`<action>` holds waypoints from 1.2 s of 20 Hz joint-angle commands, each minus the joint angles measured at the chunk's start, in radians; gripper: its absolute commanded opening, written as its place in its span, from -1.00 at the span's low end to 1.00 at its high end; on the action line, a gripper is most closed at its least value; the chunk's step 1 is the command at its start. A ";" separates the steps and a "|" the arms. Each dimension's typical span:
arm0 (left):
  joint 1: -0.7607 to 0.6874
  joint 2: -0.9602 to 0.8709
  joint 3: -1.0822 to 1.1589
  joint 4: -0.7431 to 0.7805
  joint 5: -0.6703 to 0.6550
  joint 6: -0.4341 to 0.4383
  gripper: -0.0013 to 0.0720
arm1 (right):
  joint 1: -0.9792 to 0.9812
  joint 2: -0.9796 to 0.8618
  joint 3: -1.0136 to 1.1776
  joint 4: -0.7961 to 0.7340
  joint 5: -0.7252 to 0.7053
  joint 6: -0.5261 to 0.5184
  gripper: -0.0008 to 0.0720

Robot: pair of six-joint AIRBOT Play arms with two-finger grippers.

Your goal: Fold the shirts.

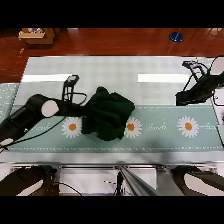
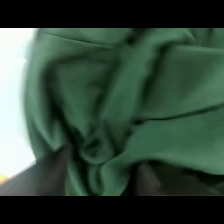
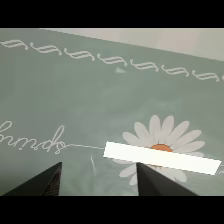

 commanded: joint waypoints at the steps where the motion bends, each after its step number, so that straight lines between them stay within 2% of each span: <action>1: 0.150 0.030 0.103 0.069 -0.101 0.069 0.54 | 0.000 0.000 0.000 0.043 0.003 0.000 0.46; 5: 0.332 0.077 0.129 0.082 -0.363 0.194 0.54 | 0.000 0.000 0.000 0.063 -0.016 -0.008 0.46; 8: 0.393 0.118 -0.015 -0.106 -0.444 0.324 0.54 | 0.000 0.000 0.000 0.059 -0.042 -0.008 0.45; 11: 0.427 0.129 -0.198 -0.357 -0.409 0.444 0.54 | 0.000 0.000 0.000 0.065 -0.042 -0.009 0.45; 15: 0.476 0.104 -0.356 -0.621 -0.261 0.478 0.54 | 0.000 0.000 0.000 0.131 -0.043 -0.034 0.45; 18: 0.482 0.049 -0.370 -0.663 -0.192 0.477 0.58 | 0.000 0.000 0.000 0.182 -0.043 -0.044 0.45; 21: 0.480 -0.037 -0.370 -0.682 -0.184 0.477 0.59 | 0.001 0.000 0.000 0.195 -0.046 -0.058 0.45; 22: 0.480 -0.068 -0.369 -0.682 -0.181 0.477 0.84 | 0.001 0.000 0.000 0.195 -0.046 -0.062 0.46; 23: 0.481 -0.088 -0.369 -0.681 -0.179 0.480 0.95 | 0.001 0.000 0.000 0.196 -0.046 -0.066 0.46; 24: 0.481 -0.101 -0.368 -0.681 -0.168 0.488 0.95 | 0.001 0.000 0.000 0.199 -0.046 -0.068 0.47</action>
